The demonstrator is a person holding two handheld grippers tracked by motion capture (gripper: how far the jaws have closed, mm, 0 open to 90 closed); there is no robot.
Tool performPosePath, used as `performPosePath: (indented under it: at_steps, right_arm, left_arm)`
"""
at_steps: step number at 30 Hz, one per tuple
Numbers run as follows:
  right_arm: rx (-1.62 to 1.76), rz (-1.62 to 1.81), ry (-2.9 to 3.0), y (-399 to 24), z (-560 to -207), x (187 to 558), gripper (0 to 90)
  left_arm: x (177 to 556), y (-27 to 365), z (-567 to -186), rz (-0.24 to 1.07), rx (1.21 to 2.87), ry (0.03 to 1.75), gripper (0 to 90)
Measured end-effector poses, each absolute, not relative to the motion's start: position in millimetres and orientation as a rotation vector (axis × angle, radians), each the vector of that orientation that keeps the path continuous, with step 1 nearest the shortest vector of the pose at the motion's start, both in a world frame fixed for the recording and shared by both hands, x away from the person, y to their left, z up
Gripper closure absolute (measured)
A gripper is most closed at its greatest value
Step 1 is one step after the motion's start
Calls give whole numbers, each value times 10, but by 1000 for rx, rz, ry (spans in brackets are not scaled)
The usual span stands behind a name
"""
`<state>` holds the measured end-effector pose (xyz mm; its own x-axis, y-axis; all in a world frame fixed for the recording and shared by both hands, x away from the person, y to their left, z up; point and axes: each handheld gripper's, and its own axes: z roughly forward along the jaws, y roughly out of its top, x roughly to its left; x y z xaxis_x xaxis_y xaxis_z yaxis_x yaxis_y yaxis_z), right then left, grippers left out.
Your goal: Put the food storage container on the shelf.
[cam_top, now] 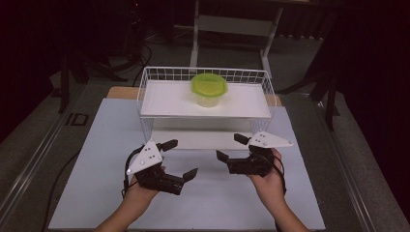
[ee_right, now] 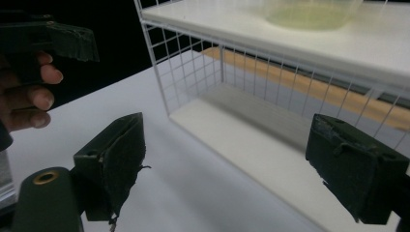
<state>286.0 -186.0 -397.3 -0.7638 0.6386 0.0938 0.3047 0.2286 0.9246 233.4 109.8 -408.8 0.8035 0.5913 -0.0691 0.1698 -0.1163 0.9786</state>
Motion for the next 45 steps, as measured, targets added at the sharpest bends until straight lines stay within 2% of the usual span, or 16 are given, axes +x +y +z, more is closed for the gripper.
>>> performPosePath:
  at_steps: [14, 24, 45]
  right_arm:
    - [947, 1509, 2248, -2123, -4334, 2694, 141]
    - [996, 1485, 2277, -2293, -4531, 2566, 141]
    - [882, 1402, 2303, -2434, -4866, 2405, 141]
  left_arm:
    - [2213, 1183, -4391, 371, 1718, 621, 1]
    - [2169, 1283, -4747, 339, 1781, 660, 1]
    - [2089, 1406, -4861, 365, 1775, 648, 1]
